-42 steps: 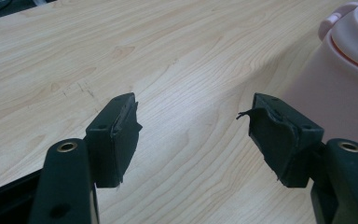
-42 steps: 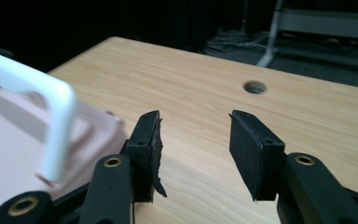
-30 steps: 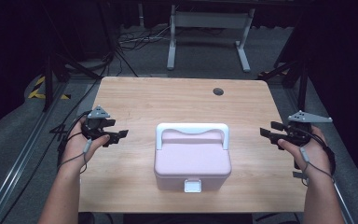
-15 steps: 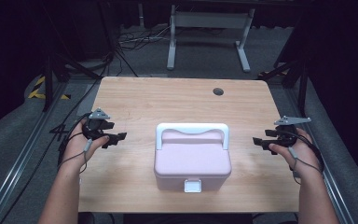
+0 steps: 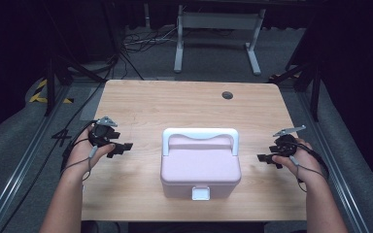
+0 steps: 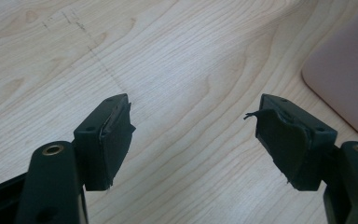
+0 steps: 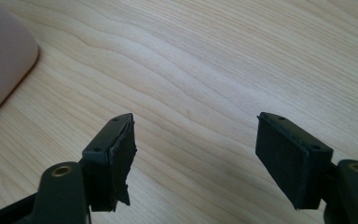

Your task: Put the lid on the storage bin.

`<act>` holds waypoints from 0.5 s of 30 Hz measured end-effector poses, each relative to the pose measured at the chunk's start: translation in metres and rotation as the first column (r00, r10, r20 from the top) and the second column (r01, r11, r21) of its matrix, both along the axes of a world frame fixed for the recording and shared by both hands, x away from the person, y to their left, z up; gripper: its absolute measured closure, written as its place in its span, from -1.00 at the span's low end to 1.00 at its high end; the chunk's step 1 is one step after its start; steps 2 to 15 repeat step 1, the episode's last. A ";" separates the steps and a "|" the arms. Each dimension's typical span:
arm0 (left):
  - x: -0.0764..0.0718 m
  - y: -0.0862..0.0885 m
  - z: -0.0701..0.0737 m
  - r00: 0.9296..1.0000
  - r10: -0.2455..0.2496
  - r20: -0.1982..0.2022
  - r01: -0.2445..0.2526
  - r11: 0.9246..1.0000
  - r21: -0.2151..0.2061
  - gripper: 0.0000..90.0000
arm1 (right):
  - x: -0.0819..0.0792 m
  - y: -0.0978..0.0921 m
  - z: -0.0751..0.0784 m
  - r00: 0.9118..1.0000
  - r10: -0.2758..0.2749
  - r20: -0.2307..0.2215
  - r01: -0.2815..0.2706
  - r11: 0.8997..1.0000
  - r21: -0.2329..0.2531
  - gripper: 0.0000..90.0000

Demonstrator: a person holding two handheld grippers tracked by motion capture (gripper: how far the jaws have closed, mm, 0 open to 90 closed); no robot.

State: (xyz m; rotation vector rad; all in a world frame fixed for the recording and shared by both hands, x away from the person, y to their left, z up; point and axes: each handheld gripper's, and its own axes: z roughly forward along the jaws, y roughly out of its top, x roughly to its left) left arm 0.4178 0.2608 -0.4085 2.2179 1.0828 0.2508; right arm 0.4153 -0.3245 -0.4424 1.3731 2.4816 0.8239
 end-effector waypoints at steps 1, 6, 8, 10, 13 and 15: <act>0.000 -0.001 0.001 1.000 0.000 -0.006 0.000 1.000 -0.004 -0.40 | 0.000 0.001 0.000 1.000 0.007 0.003 -0.007 1.000 0.007 -0.36; 0.000 -0.001 0.001 1.000 0.000 -0.006 0.000 1.000 -0.004 -0.40 | 0.000 0.001 0.000 1.000 0.007 0.003 -0.007 1.000 0.007 -0.36; 0.000 -0.001 0.001 1.000 0.000 -0.006 0.000 1.000 -0.004 -0.40 | 0.000 0.001 0.000 1.000 0.007 0.003 -0.007 1.000 0.007 -0.36; 0.000 -0.001 0.001 1.000 0.000 -0.006 0.000 1.000 -0.004 -0.40 | 0.000 0.001 0.000 1.000 0.007 0.003 -0.007 1.000 0.007 -0.36; 0.000 -0.001 0.001 1.000 0.000 -0.006 0.000 1.000 -0.004 -0.40 | 0.000 0.001 0.000 1.000 0.007 0.003 -0.007 1.000 0.007 -0.36; 0.000 -0.001 0.001 1.000 0.000 -0.006 0.000 1.000 -0.004 -0.40 | 0.000 0.001 0.000 1.000 0.007 0.003 -0.007 1.000 0.007 -0.36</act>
